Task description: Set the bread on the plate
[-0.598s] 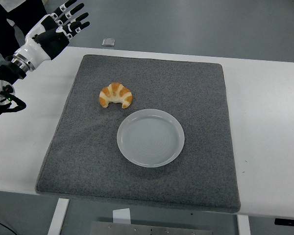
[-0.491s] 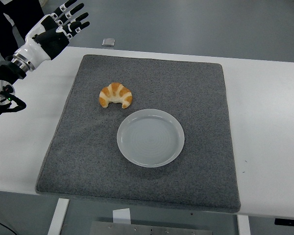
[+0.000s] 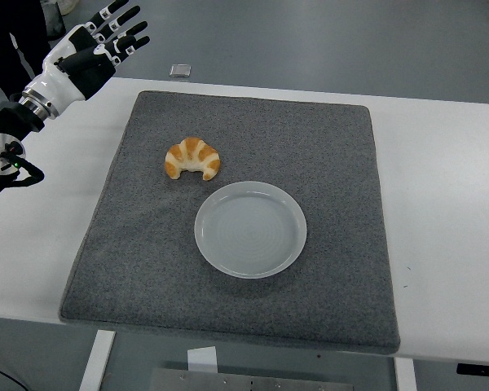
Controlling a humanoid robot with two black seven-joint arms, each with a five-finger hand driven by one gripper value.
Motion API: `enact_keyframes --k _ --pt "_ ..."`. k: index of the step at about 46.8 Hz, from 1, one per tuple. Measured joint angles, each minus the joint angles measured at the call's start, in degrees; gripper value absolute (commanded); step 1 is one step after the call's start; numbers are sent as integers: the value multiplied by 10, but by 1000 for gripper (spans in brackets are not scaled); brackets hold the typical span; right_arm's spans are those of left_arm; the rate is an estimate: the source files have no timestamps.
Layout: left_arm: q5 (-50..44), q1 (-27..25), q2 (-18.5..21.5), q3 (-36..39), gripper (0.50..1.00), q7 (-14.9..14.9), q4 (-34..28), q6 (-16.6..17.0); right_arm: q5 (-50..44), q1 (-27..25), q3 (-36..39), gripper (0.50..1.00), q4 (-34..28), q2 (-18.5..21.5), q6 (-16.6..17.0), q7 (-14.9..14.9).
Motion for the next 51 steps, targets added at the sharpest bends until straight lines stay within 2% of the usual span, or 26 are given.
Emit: enact_keyframes --k 51 --pt "4 0 -3 1 992 0 1 -4 0 0 0 952 0 0 0 0"
